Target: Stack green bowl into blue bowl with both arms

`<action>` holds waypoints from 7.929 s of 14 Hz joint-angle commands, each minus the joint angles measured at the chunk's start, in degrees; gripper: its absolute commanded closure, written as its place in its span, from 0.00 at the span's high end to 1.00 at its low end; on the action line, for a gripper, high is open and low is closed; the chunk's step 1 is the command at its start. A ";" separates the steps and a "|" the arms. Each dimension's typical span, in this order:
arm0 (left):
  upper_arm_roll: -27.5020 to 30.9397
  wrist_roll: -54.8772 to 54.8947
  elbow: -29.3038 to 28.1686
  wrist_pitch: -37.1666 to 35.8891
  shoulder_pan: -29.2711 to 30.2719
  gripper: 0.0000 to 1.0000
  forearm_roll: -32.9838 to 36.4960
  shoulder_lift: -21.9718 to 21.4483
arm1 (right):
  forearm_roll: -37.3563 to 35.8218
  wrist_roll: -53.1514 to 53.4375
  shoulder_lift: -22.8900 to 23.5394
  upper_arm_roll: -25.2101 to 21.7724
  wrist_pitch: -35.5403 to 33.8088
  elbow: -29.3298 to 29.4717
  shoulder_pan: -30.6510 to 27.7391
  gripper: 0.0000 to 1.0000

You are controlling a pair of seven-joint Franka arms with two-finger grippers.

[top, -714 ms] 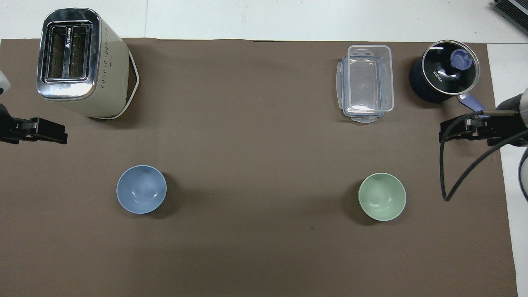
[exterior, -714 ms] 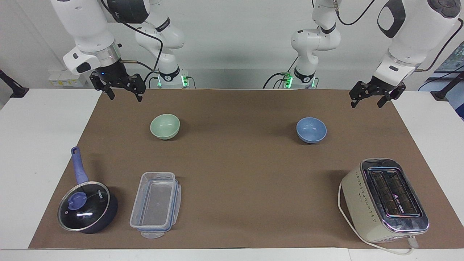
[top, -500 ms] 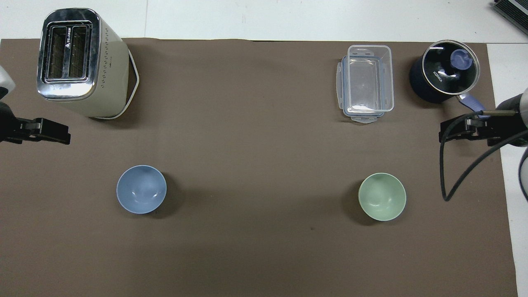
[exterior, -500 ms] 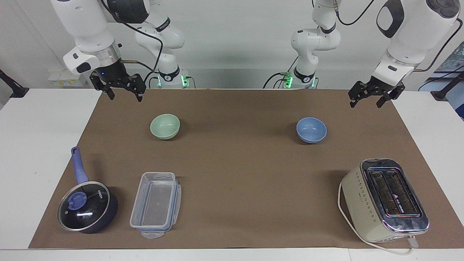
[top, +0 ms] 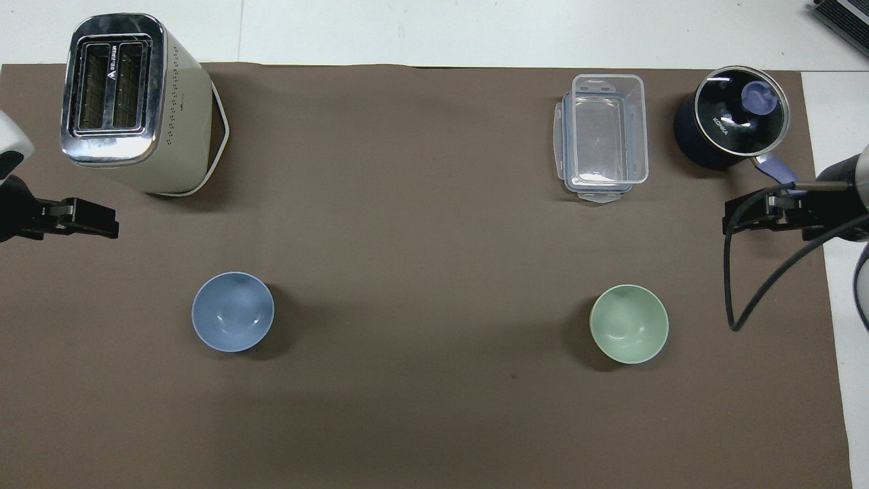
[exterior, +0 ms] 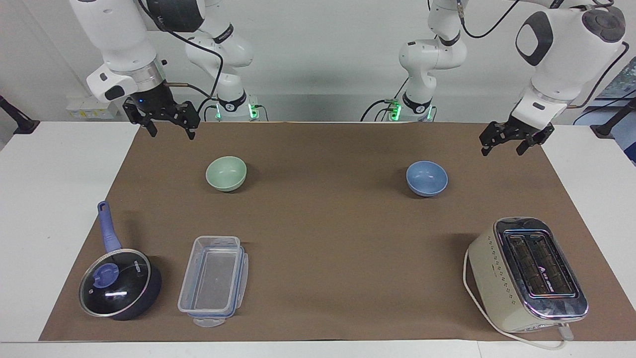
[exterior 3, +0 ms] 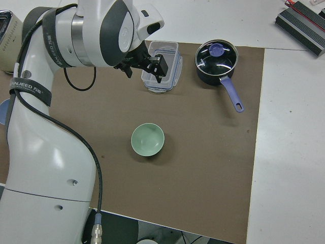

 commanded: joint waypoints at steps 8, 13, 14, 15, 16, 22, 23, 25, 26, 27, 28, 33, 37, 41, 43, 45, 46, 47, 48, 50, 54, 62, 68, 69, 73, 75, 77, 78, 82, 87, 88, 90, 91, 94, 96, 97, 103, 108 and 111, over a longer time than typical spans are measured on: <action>-0.76 1.22 -22.65 19.80 0.08 1.00 -0.84 -2.86 | 0.40 -1.80 -0.87 0.29 0.44 -1.05 -1.05 1.00; -0.76 1.13 -34.08 32.27 -3.69 1.00 -1.20 -2.86 | 0.40 -1.54 -0.95 0.20 0.35 -1.14 -1.05 1.00; -0.76 1.05 -36.10 34.74 -4.65 1.00 -1.20 -2.86 | 0.40 -1.45 -0.95 0.20 0.44 -1.14 -1.05 1.00; -0.76 0.44 -37.69 37.11 -5.36 1.00 -1.20 -2.86 | 0.40 -1.45 -0.95 0.20 0.44 -1.14 -0.96 1.00; -0.76 0.34 -38.49 38.00 -5.45 0.48 -1.29 -2.86 | 0.40 -1.53 -0.95 0.20 0.44 -1.14 -0.96 1.00; -0.76 0.43 -37.79 37.40 -4.93 0.00 -1.90 -2.60 | 0.40 -1.45 -0.95 0.20 0.35 -1.14 -0.96 1.00; -0.68 0.52 -37.53 37.22 -4.58 0.00 -1.90 -2.77 | 0.40 -1.36 -0.95 0.20 0.35 -1.14 -1.05 1.00; -0.68 0.34 -34.91 34.17 -4.31 0.00 -2.95 -2.77 | 0.40 -1.45 -0.95 0.20 0.44 -1.14 -1.05 1.00; -0.68 0.25 -33.41 31.88 -4.49 0.00 -4.09 -2.77 | 0.40 -1.45 -0.95 0.20 0.44 -1.14 -1.05 1.00; -0.76 0.17 -32.35 31.08 -4.66 0.00 -4.88 -2.86 | 0.40 -1.45 -0.95 0.20 0.44 -1.14 -1.05 1.00; -0.76 -0.53 -31.30 30.89 -5.01 0.00 -5.41 -2.86 | 0.40 -1.45 -0.95 0.20 0.44 -1.14 -1.05 1.00; -2.61 -4.23 -29.09 30.89 -9.66 0.00 -12.33 -2.95 | 0.40 -1.62 -1.04 0.12 0.53 -1.40 -1.14 1.00; -2.70 -7.20 -29.88 33.16 -18.88 0.00 -15.61 -3.39 | 0.40 -1.71 -1.13 -0.06 0.53 -1.58 -1.14 1.00; -2.52 -18.69 -31.20 38.79 -29.07 0.00 -15.61 -1.81 | 0.40 -1.80 -1.22 -0.23 0.53 -1.66 -1.23 1.00; -2.52 -21.71 -33.39 43.52 -33.65 0.00 -15.61 -1.19 | 0.40 -1.80 -1.22 -0.23 0.53 -1.66 -1.23 1.00; -2.52 -25.31 -33.84 45.21 -37.51 0.00 -15.61 0.99 | 0.40 -1.80 -1.22 -0.23 0.61 -1.75 -1.23 1.00; -2.52 -25.67 -34.79 47.31 -38.93 0.00 -15.61 1.96 | 0.40 -1.80 -1.30 -0.32 0.61 -1.84 -1.31 1.00; -2.52 -26.02 -35.93 49.24 -39.55 0.00 -15.61 1.97 | 0.40 -1.80 -1.31 -0.32 0.70 -1.84 -1.31 1.00; -2.52 -26.55 -36.03 49.44 -40.08 0.00 -15.61 2.06 | 0.40 -1.89 -1.39 -0.32 1.40 -2.19 -1.66 1.00; -2.52 -26.47 -35.77 49.61 -40.26 0.74 -15.53 2.67 | 0.40 -1.89 -2.01 -0.32 2.54 -3.42 -1.67 1.00; -2.17 -25.76 -32.36 44.11 -37.02 1.00 -15.09 1.89 | 0.40 -1.80 -2.53 -0.32 4.99 -4.73 -1.67 1.00; -2.17 -14.98 -18.11 24.49 -20.24 1.00 -11.48 2.41 | 0.40 -2.24 -7.36 -0.23 17.03 -24.31 -1.58 1.00; -1.99 -0.38 -8.89 9.30 -5.92 1.00 -7.45 1.62 | 0.49 -4.88 -9.04 -0.32 26.78 -38.82 -1.84 1.00; -1.99 1.90 -7.22 6.92 -3.81 1.00 -7.44 1.53 | 0.49 -4.96 -9.04 -0.41 29.50 -41.45 -1.84 1.00; -1.99 4.65 0.41 -3.44 -1.15 1.00 -1.57 1.36 | 0.49 -7.85 -8.52 -0.41 38.20 -48.58 -3.07 1.00; -1.99 4.56 7.00 -10.65 -1.06 1.00 0.03 2.06 | 1.18 -8.57 -8.43 -0.41 41.65 -51.05 -3.95 1.00; -1.99 4.30 11.14 -14.26 -1.06 1.00 0.03 1.97 | 1.19 -8.57 -7.64 -0.32 42.79 -51.76 -3.78 1.00; -1.91 4.21 11.86 -15.15 -0.89 1.00 0.03 1.80 | 1.19 -8.57 -7.20 -0.32 43.85 -52.46 -3.78 1.00; -1.91 4.30 11.34 -14.54 0.43 1.00 -0.06 1.27 | 1.28 -9.36 -6.75 -0.32 45.97 -53.96 -3.34 1.00; -1.91 4.30 11.34 -14.46 0.43 1.00 -0.06 1.27 | 2.06 -9.27 -6.75 -0.23 45.53 -53.87 -2.72 0.20; -1.91 4.30 11.34 -14.46 0.43 1.00 -0.06 1.27 | 3.46 -9.36 -6.75 -0.23 45.53 -53.78 -2.72 0.08; -1.91 4.30 11.34 -14.46 0.43 1.00 -0.06 1.27 | 4.70 -9.10 -7.10 -0.15 45.18 -53.35 -2.72 0.00; -1.91 4.30 11.34 -14.46 0.43 1.00 -0.06 1.27 | 4.97 -8.92 -7.45 -0.15 45.17 -53.26 -2.72 0.00; -1.91 4.30 11.34 -14.46 0.43 1.00 -0.06 1.27 | 6.63 -8.57 -9.91 0.29 40.89 -51.07 -1.33 0.00; -1.91 4.30 11.34 -14.46 0.43 1.00 -0.06 1.27 | 9.00 -6.12 -11.76 0.29 38.07 -49.48 2.19 0.00; -1.91 4.30 11.34 -14.46 0.43 1.00 -0.06 1.27 | 9.10 -2.45 -12.29 0.38 37.45 -48.69 4.55 0.00; -1.91 4.30 11.34 -14.46 0.43 1.00 -0.06 1.27 | 9.10 7.51 -11.85 0.47 36.91 -44.64 17.30 0.00; -1.91 4.30 11.34 -14.46 0.43 1.00 -0.06 1.27 | 10.24 16.55 -8.52 0.73 37.00 -40.60 25.39 0.00; -1.91 4.30 11.34 -14.46 0.43 1.00 -0.06 1.27 | 10.42 21.48 -5.88 0.82 37.44 -39.98 29.44 0.00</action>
